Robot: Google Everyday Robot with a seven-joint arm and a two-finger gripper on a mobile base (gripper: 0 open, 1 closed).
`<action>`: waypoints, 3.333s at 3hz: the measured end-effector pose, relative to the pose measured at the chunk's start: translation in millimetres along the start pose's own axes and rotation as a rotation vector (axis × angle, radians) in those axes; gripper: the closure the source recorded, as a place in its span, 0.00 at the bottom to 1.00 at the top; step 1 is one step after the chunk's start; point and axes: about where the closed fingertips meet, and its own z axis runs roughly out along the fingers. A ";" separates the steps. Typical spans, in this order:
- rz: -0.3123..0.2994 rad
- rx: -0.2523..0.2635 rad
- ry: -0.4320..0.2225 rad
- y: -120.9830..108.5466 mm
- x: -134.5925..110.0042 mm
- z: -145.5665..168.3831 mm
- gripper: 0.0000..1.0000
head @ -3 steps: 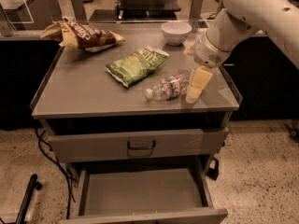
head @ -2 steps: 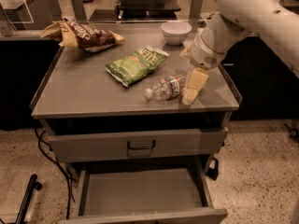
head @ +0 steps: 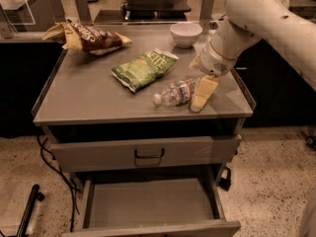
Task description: Place water bottle into middle drawer
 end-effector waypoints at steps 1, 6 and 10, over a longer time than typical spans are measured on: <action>0.000 0.000 0.000 0.0 0.0 0.0 0.35; -0.015 -0.003 -0.017 8.6 -11.1 -17.1 1.00; -0.053 0.035 -0.083 86.4 -21.6 -64.0 1.00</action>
Offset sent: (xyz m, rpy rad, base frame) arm 0.0000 0.0000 0.0000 0.0000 0.0000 0.0000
